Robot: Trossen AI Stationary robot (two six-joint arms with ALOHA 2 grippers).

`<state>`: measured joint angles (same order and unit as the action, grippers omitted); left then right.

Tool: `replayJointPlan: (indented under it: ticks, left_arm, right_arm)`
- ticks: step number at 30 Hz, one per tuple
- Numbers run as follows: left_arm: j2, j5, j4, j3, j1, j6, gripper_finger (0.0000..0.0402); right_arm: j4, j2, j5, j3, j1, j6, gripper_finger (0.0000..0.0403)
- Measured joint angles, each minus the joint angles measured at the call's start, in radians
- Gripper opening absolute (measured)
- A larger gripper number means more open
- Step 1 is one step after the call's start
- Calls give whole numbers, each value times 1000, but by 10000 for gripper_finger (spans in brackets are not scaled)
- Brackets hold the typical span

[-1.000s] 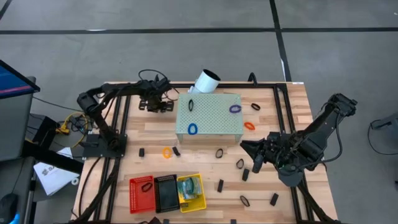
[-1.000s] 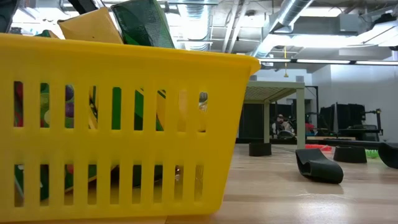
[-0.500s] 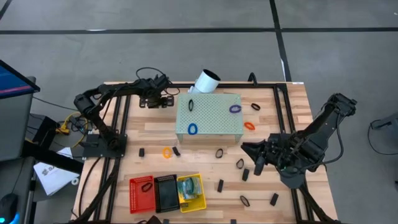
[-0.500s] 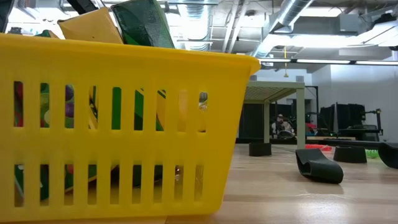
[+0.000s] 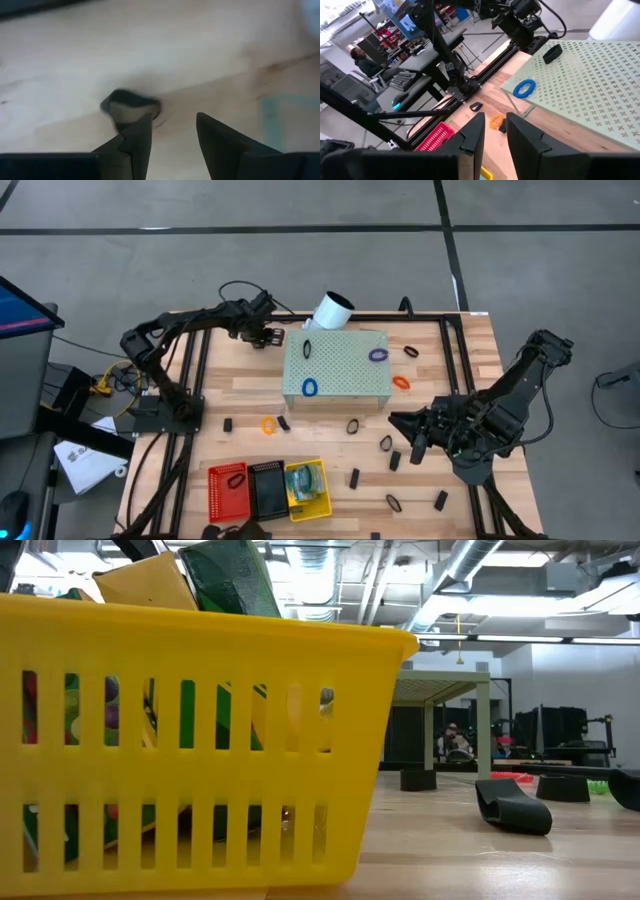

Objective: Pick & Place Office Desk Supplies
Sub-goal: Put the black rubber band into the red bin

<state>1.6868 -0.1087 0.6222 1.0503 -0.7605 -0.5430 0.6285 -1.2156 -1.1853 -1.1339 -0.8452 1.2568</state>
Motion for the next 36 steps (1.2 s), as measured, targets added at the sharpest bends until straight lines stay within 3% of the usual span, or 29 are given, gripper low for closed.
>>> replayJointPlan:
  ticks: [25,28,33,36]
  left_arm:
    - [143,-46,29,7,-6,155,141]
    - [134,-56,22,4,-5,160,112]
    - [91,-85,18,3,-8,204,16]
    - [47,-83,33,3,-6,220,5]
  right_arm:
    - [-19,0,-5,0,3,53,77]
    - [-24,0,-8,0,3,53,77]
    - [-31,0,-27,0,4,53,77]
    - [-35,0,-38,0,3,53,77]
